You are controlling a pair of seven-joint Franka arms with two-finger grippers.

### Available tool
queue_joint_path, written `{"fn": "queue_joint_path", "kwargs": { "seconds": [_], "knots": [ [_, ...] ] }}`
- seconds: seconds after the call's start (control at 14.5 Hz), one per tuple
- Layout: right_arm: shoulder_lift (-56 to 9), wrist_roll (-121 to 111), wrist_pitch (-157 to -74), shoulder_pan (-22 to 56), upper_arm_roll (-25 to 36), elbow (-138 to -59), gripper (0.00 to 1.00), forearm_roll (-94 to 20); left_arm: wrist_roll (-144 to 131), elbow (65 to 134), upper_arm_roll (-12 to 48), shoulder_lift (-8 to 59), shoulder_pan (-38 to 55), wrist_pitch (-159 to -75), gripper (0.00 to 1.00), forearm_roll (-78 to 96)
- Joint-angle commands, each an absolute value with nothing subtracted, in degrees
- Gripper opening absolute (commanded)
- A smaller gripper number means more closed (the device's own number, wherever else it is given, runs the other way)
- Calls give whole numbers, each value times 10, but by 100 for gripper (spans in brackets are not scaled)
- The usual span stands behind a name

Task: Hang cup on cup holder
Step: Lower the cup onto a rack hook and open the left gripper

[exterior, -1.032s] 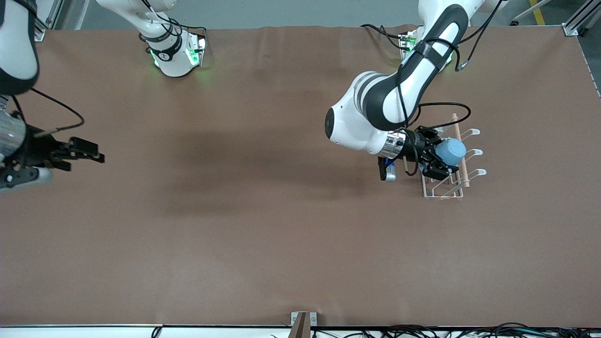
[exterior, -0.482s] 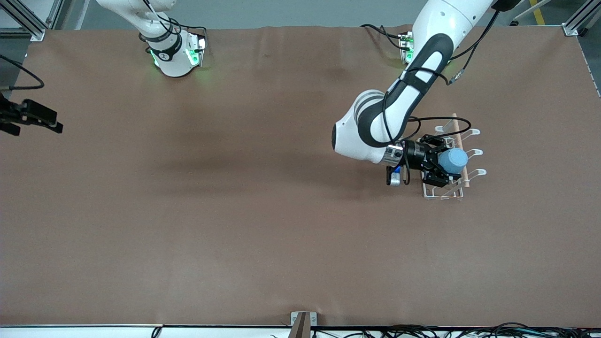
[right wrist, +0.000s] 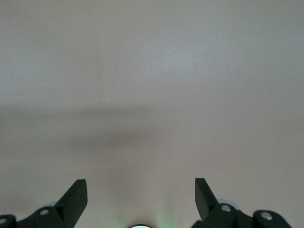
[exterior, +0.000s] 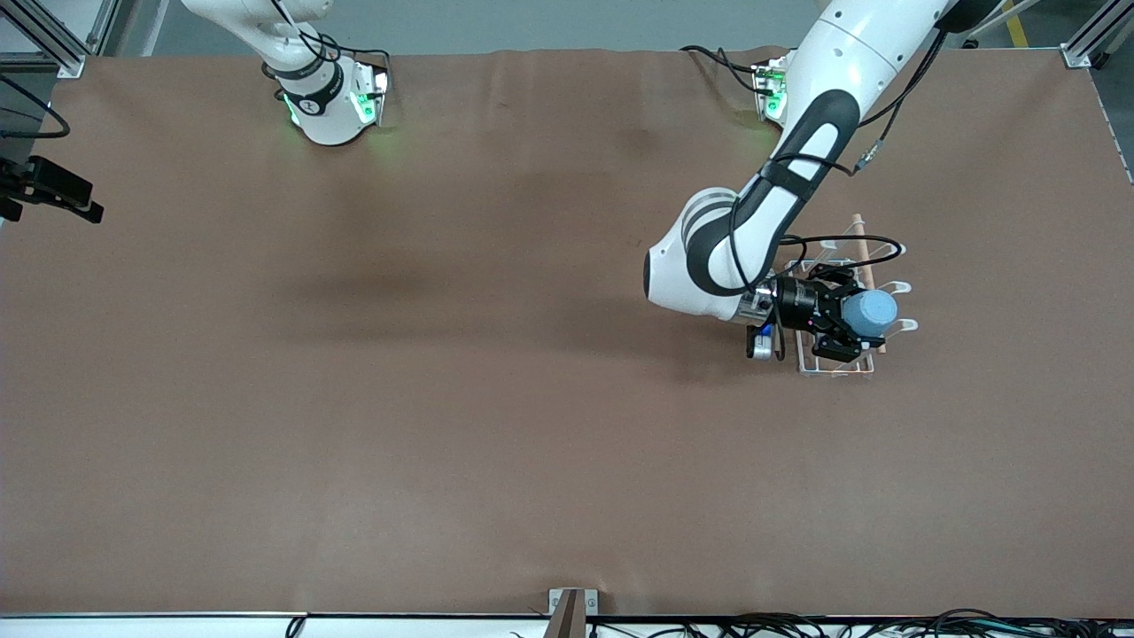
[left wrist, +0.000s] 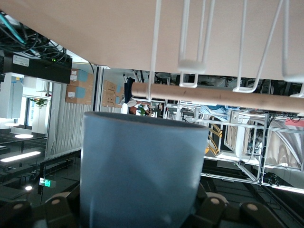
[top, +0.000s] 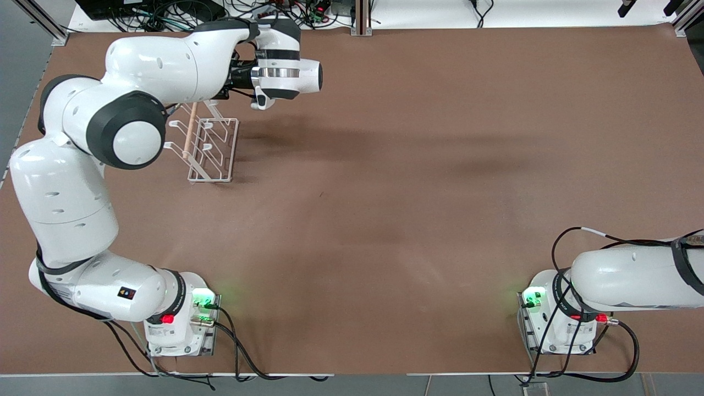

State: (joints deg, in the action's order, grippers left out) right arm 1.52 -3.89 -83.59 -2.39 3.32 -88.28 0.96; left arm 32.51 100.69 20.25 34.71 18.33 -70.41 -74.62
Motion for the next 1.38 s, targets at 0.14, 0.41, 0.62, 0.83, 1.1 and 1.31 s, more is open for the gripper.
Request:
{"fn": "queue_joint_path", "kwargs": {
  "seconds": [0.14,0.41,0.62,0.83,1.1,1.31],
  "knots": [
    [30,-25,-862,-8,46,-902,100,8,322,1011,207,357,182,-700,36,-759],
    [29,3,-867,-12,41,-900,100,-12,295,1024,207,360,183,-700,39,-753],
    [28,2,-866,-7,41,-900,100,-11,265,1038,207,364,182,-700,41,-753],
    [22,-2,-864,-8,42,-896,100,-5,222,1045,208,368,183,-700,45,-751],
    [12,-6,-861,-13,43,-879,100,-2,130,1041,209,366,180,-711,100,-706],
    [10,-4,-860,-10,43,-879,100,-11,93,1012,209,364,177,-713,100,-670]
  ]
}}
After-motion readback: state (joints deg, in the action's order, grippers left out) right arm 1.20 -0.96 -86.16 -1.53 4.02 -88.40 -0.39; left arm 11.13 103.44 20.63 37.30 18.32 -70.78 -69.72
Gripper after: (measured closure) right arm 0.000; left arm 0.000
